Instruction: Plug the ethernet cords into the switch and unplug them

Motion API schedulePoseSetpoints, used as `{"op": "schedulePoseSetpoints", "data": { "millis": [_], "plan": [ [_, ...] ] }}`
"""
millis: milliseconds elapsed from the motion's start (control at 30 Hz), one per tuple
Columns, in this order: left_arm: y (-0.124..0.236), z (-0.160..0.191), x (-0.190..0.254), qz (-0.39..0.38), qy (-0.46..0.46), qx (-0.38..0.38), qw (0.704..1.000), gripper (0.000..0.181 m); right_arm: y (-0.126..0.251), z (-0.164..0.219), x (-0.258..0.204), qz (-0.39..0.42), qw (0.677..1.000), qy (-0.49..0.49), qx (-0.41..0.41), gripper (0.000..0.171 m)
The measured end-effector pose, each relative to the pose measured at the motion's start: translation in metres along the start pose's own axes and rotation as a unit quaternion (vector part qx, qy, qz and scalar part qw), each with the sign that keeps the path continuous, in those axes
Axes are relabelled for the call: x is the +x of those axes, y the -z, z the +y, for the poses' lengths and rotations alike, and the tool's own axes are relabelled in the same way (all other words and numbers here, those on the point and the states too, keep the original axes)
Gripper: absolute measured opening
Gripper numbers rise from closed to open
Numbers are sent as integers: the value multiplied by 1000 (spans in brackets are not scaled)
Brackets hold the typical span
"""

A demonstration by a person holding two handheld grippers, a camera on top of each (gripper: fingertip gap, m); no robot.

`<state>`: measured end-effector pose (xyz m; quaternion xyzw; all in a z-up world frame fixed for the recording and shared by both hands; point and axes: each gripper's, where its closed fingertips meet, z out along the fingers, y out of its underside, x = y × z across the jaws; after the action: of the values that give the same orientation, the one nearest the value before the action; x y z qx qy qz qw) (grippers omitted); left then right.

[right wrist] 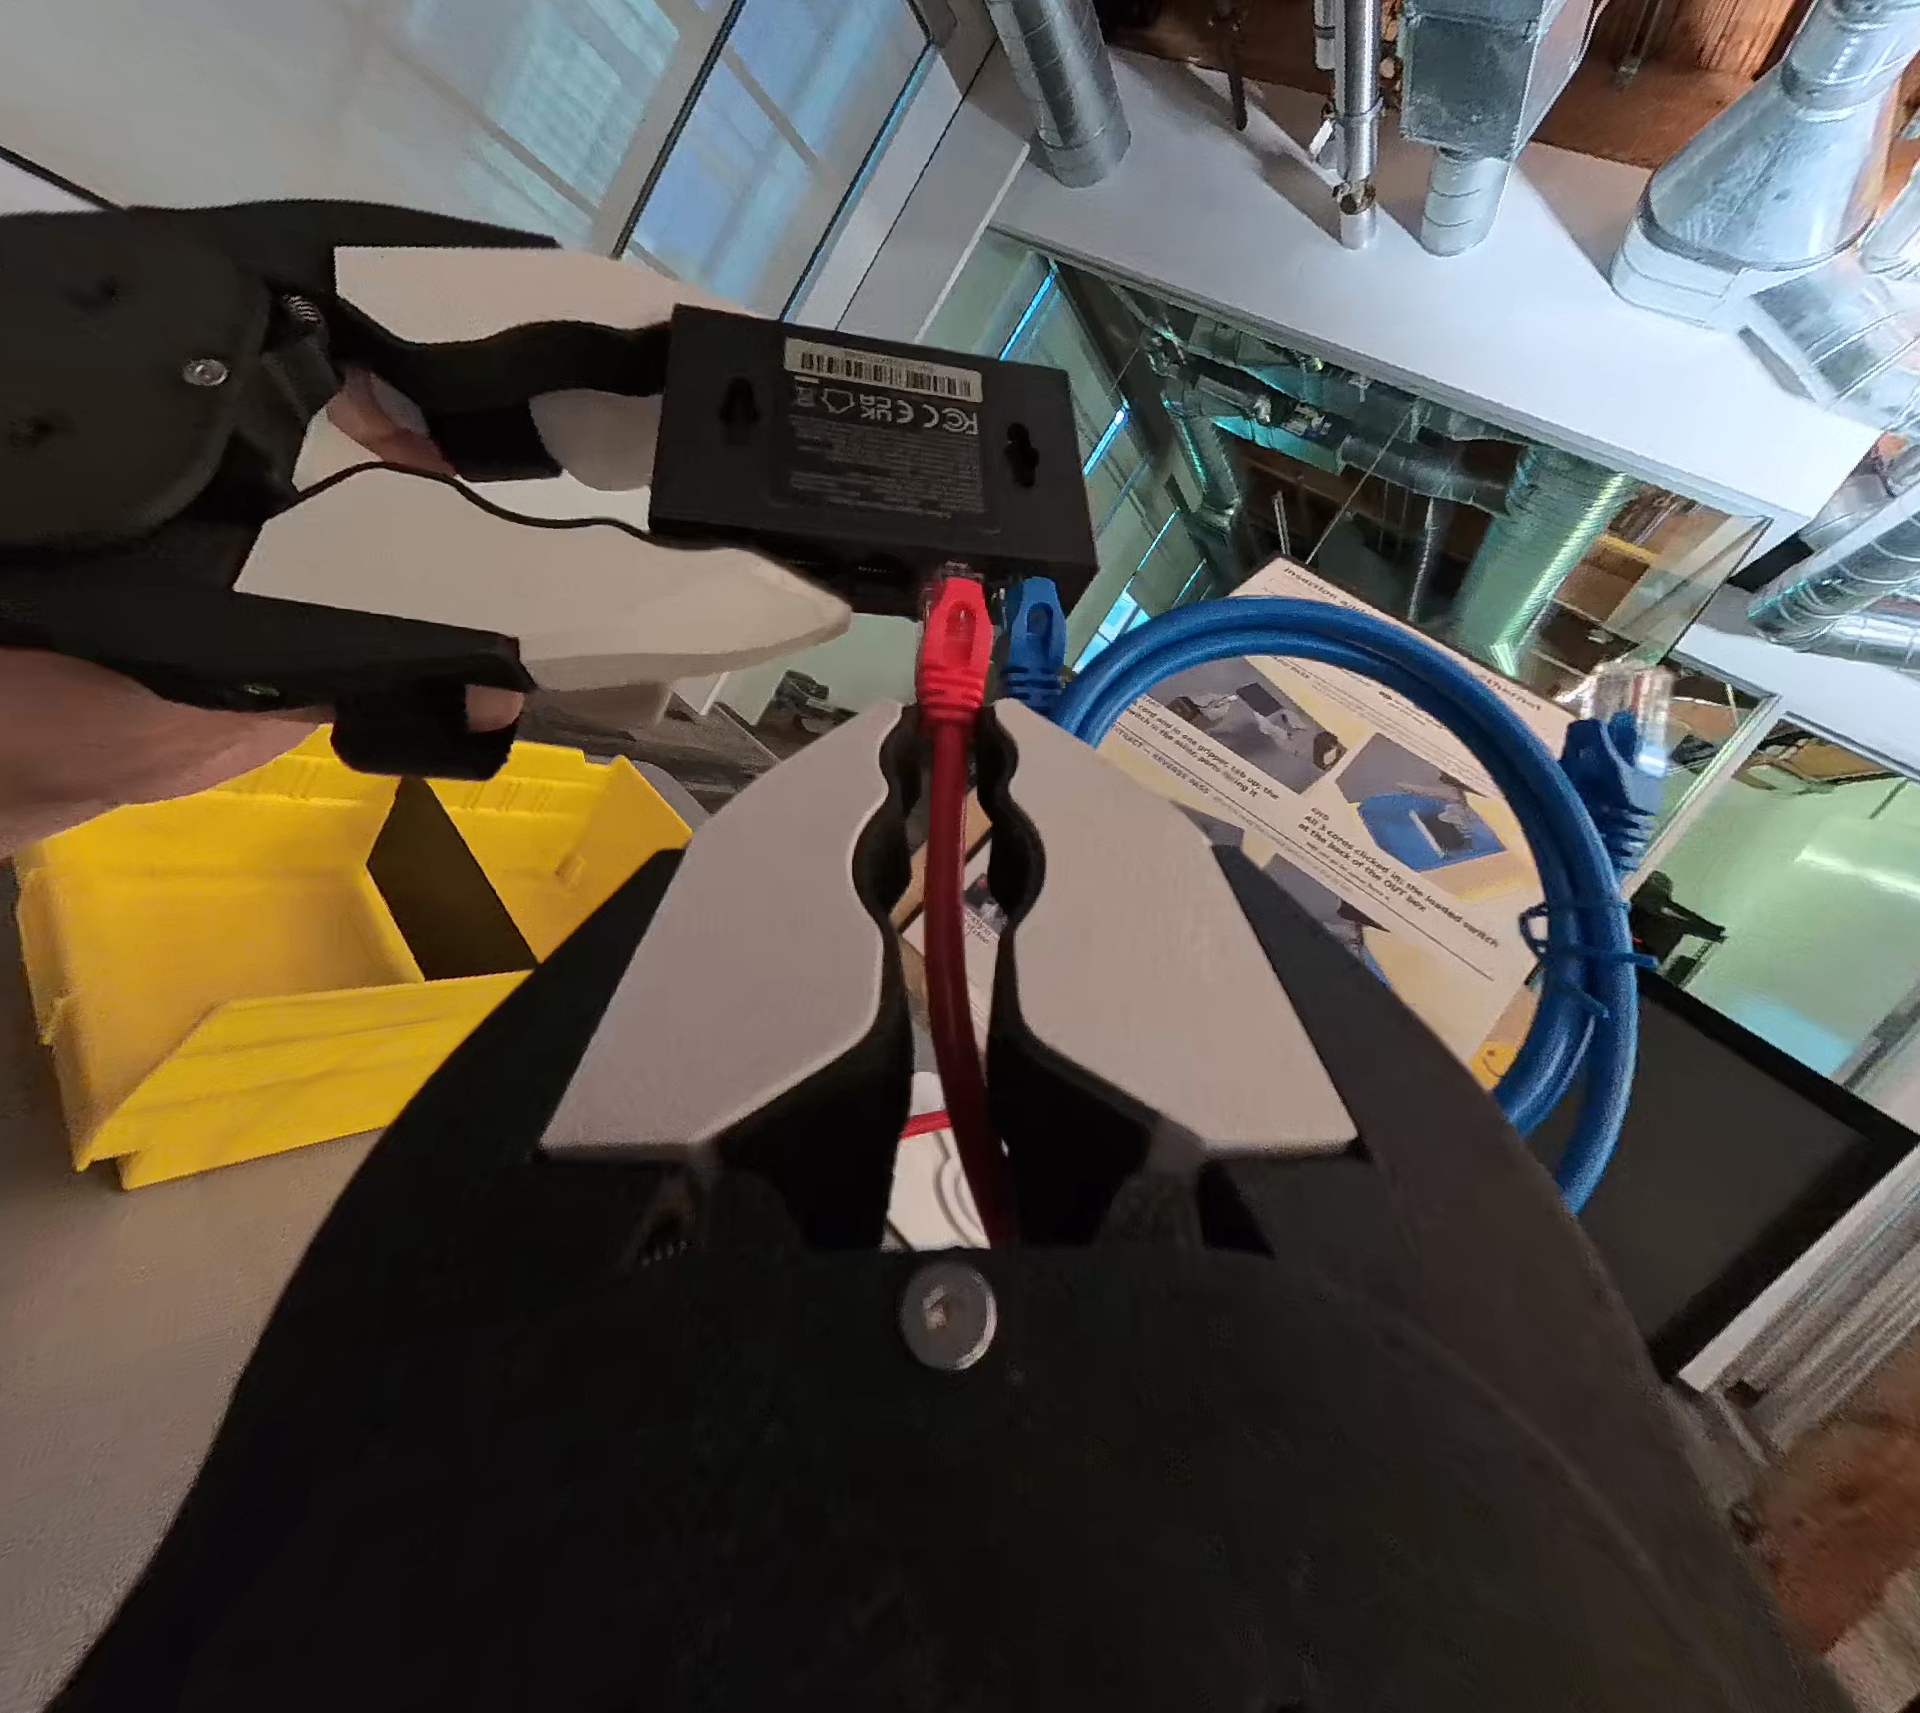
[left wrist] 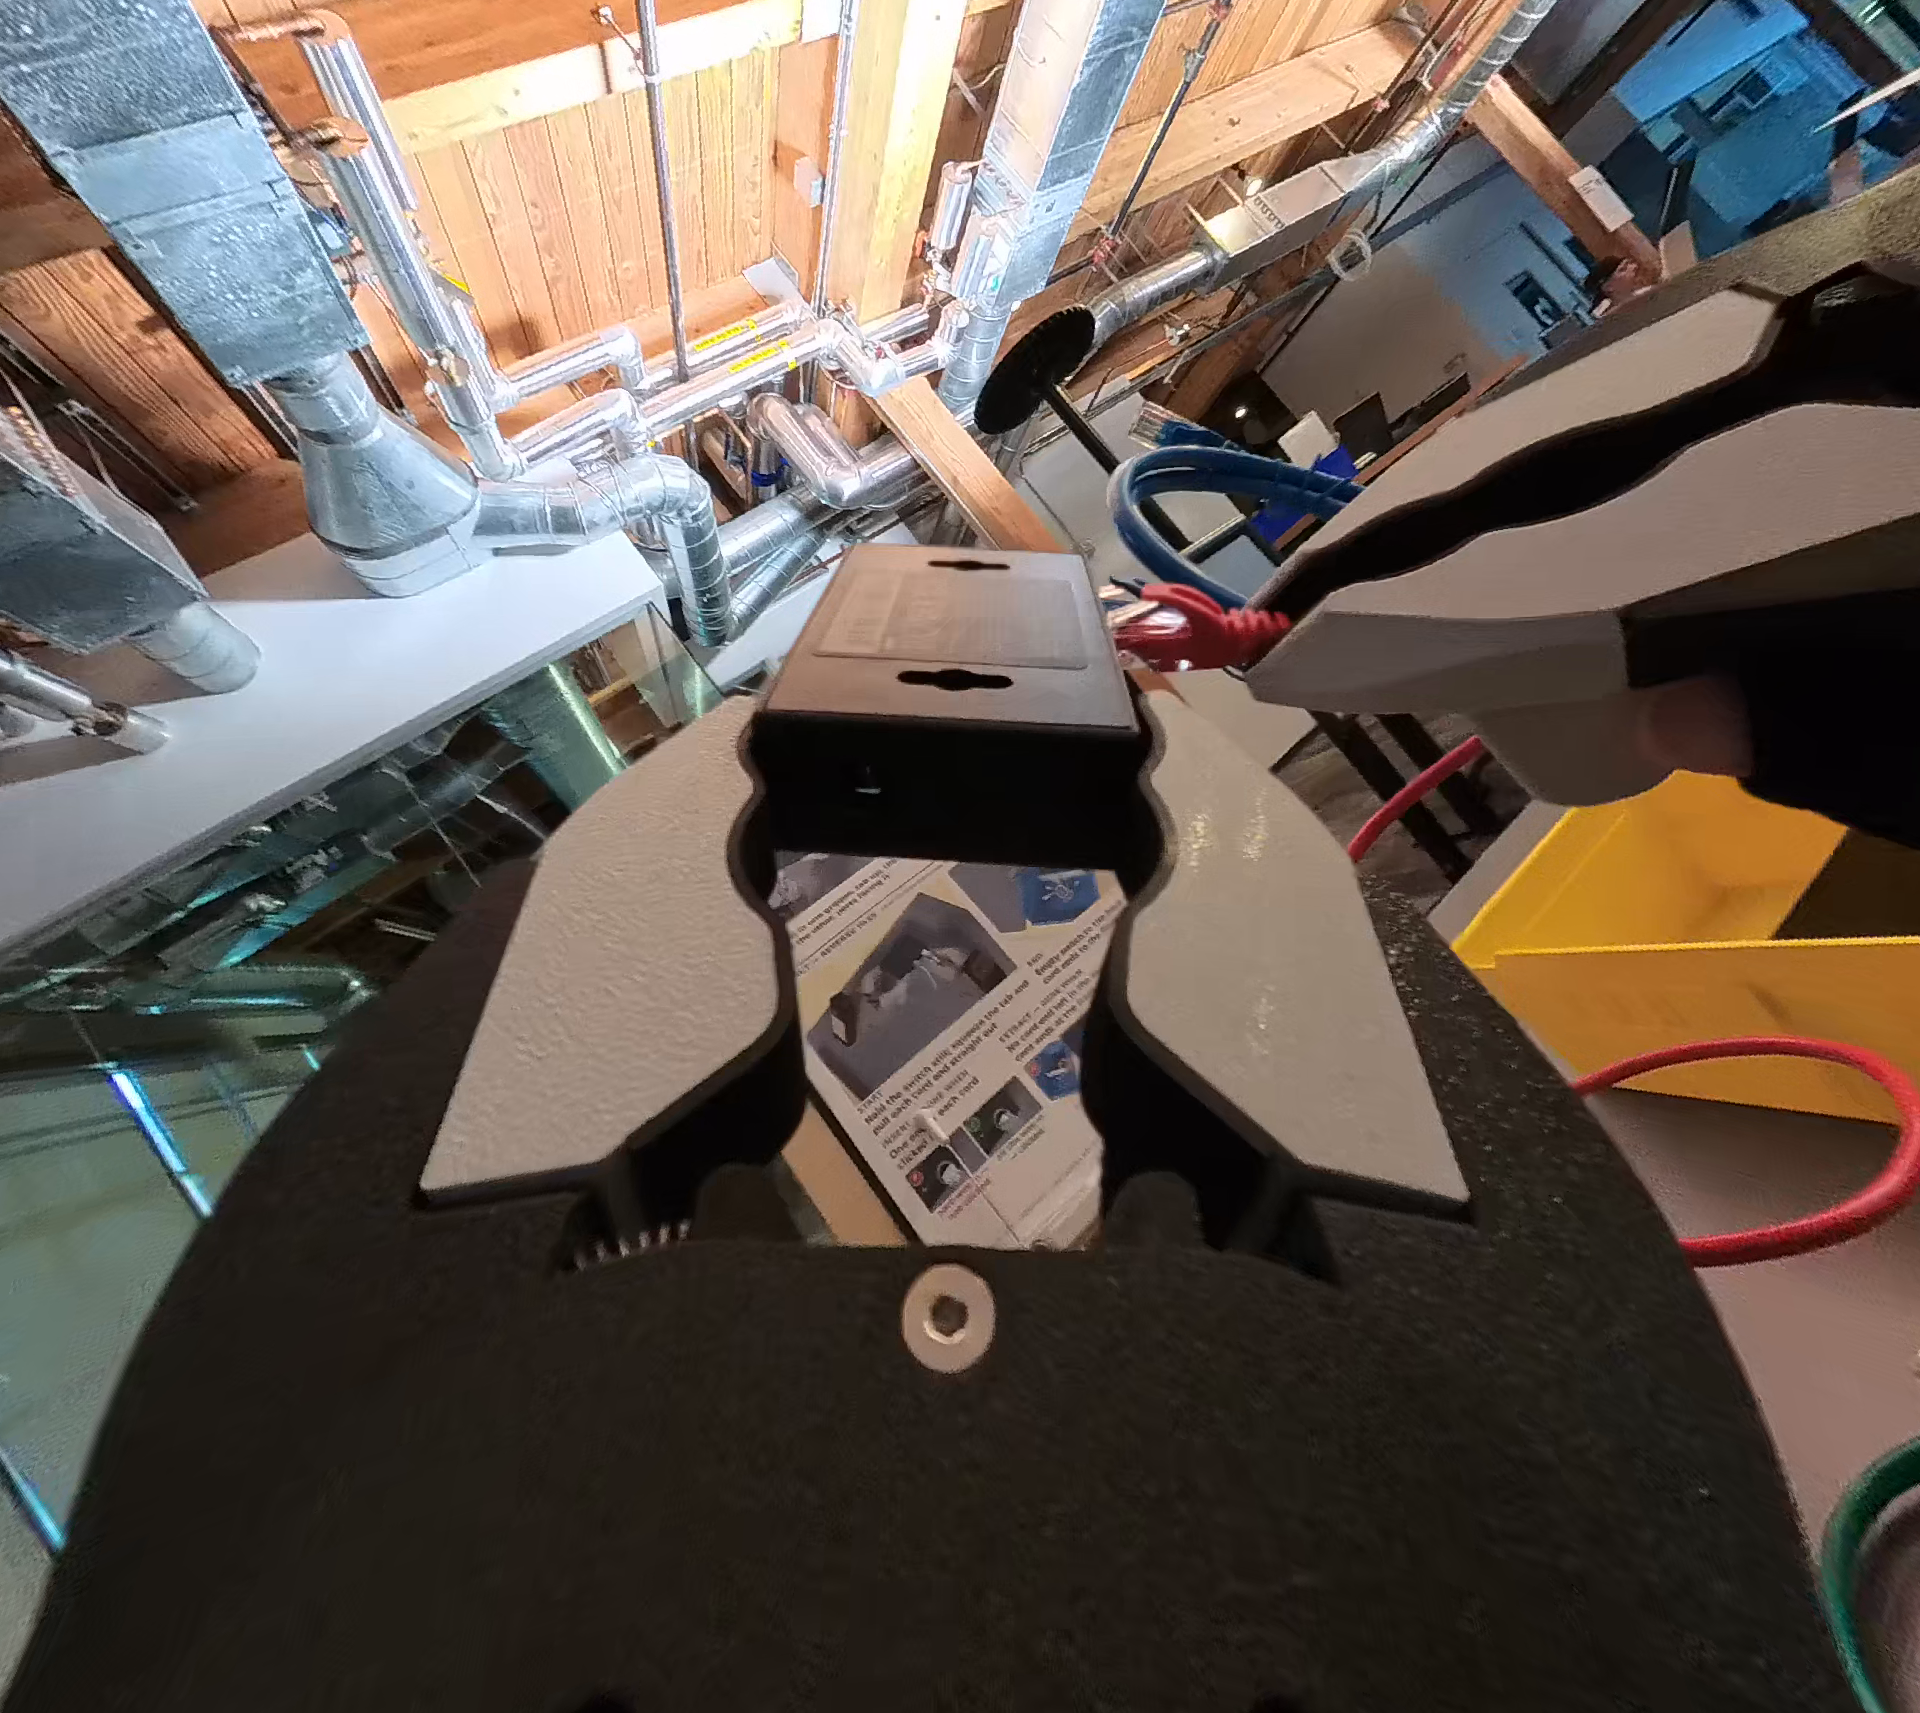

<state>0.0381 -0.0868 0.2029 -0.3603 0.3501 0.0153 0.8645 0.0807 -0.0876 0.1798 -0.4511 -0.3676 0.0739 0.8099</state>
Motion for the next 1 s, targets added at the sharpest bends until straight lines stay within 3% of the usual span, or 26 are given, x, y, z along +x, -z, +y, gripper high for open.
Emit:
{"op": "schedulePoseSetpoints", "data": {
  "millis": [133, 333, 533, 1000],
  "plan": [
    [-1, 2, 3, 16, -7, 0, 1000, 76, 1, -3, -1, 5, 999, 33, -10, 10],
    [5, -7, -3, 10, 9, 21, 1000, 62, 1, -2, -4, -1, 998, 51, -36, 10],
    [3, -2, -3, 12, 13, 6, 1000, 62, 0, 1, -4, -13, 999, 7, -31, 10],
    [-7, 24, 7, 59, 172, -24, 983, 61, -5, 19, 3, -11, 996, -49, -75, 10]
  ]
}}
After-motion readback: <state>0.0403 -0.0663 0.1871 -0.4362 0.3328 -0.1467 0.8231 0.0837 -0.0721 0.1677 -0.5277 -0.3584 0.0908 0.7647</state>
